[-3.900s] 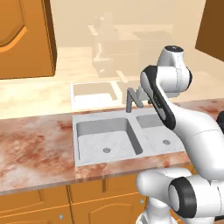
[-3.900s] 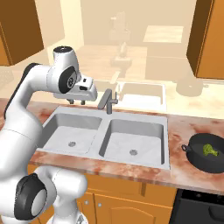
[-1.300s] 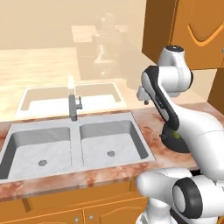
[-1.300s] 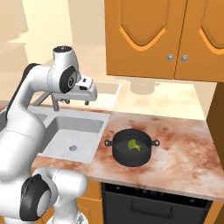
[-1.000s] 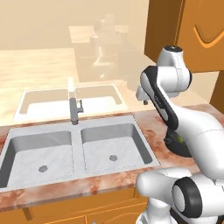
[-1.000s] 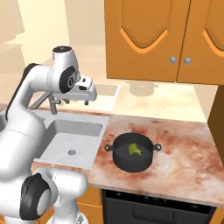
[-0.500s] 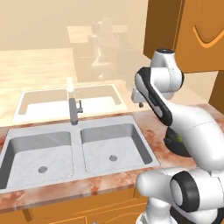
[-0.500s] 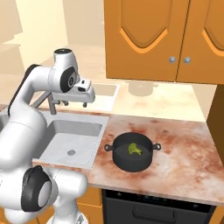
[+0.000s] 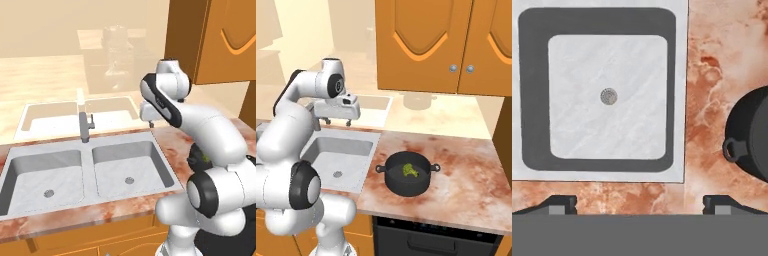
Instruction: Dump the broccoli from the pot into the sink. Then turn on the water and wash the broccoli. Then turn off the water and put the broccoli back in the pot.
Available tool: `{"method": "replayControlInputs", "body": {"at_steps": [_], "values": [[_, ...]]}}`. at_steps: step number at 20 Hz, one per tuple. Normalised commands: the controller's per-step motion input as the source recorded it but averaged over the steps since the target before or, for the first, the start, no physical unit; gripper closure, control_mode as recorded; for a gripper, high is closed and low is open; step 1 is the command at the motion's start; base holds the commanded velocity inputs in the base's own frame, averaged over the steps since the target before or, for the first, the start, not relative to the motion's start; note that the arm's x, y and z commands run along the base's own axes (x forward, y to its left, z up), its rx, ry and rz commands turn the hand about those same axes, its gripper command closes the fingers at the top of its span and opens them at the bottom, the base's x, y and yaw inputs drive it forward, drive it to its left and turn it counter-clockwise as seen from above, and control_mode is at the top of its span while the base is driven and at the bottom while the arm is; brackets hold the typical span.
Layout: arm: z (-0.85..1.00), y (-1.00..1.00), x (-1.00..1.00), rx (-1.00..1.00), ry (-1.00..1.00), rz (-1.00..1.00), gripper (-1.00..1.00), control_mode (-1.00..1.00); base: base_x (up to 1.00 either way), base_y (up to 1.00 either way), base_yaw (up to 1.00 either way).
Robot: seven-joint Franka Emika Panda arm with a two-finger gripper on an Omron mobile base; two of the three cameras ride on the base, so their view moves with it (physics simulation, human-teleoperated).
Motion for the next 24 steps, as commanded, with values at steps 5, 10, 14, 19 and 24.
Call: {"method": "replayControlInputs", "body": {"at_steps": [5,10,14,19,24], "values": [[-0.18,0.07,0.21,0.0,0.19,0.0,-1.0,-1.0,0.0,0.0,0.0],[-0.28,0.01,0.08,0.0,0.18,0.0,-1.0,-1.0,0.0,0.0,0.0],[-0.37,0.03,0.0,0.0,0.18,0.0,-1.0,-1.0,0.0,0.0,0.0],[-0.37,0.0,0.02,0.0,0.18,0.0,-1.0,-1.0,0.0,0.0,0.0],[-0.48,-0.04,0.0,-0.04,0.16,0.0,-1.0,-1.0,0.0,0.0,0.0]]}}
